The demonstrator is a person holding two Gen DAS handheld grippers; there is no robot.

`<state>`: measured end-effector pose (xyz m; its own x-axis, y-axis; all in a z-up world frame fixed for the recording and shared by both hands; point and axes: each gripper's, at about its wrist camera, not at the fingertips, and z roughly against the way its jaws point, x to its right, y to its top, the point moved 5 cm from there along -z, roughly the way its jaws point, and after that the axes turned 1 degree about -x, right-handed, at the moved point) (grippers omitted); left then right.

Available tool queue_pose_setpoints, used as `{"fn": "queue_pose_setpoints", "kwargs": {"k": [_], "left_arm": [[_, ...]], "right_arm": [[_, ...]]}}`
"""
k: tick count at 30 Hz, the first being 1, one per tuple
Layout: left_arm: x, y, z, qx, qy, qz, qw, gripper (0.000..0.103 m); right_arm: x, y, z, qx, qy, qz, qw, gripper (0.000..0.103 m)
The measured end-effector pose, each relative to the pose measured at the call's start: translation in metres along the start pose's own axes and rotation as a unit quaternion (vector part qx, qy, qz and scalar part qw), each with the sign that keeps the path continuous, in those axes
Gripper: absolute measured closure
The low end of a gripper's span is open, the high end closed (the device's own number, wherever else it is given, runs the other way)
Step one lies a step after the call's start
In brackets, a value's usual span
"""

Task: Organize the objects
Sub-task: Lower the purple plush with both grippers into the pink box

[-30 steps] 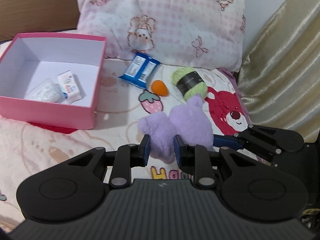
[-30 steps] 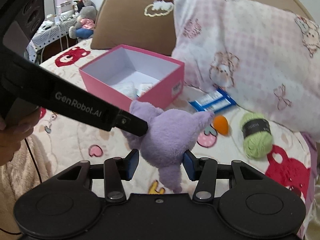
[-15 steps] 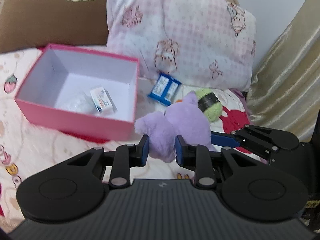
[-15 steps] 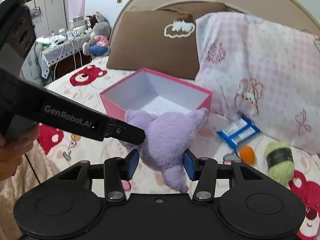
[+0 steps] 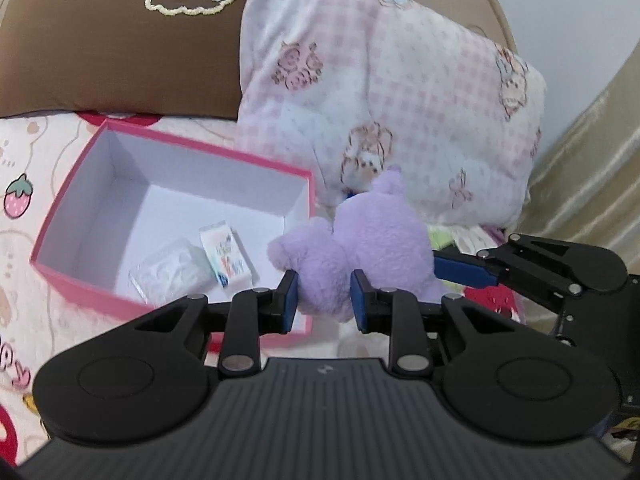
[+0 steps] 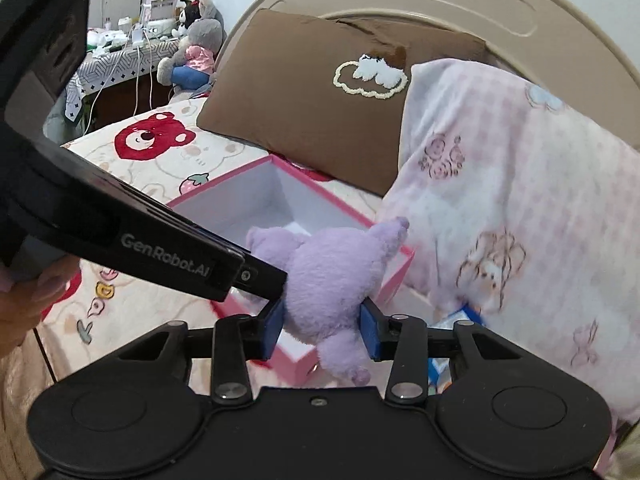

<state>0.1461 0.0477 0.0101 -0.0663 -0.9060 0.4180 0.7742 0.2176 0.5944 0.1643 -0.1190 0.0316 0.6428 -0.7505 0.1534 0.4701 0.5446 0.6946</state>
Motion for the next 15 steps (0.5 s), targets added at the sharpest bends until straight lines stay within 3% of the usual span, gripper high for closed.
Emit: {"fn": "queue_pose_setpoints", "kwargs": {"k": [8,15], "left_arm": [[-0.039,0.025,-0.018,0.005,-0.002,0.042,0.9991,0.078],[-0.073,0.021,-0.027,0.039,0.022,0.051,0.9977,0.078]], "right_arm": [[0.009,0.028,-0.034,0.005,0.024,-0.014,1.000,0.063],[0.002,0.040,-0.073,0.006,0.064,-0.028,0.998,0.065]]}}
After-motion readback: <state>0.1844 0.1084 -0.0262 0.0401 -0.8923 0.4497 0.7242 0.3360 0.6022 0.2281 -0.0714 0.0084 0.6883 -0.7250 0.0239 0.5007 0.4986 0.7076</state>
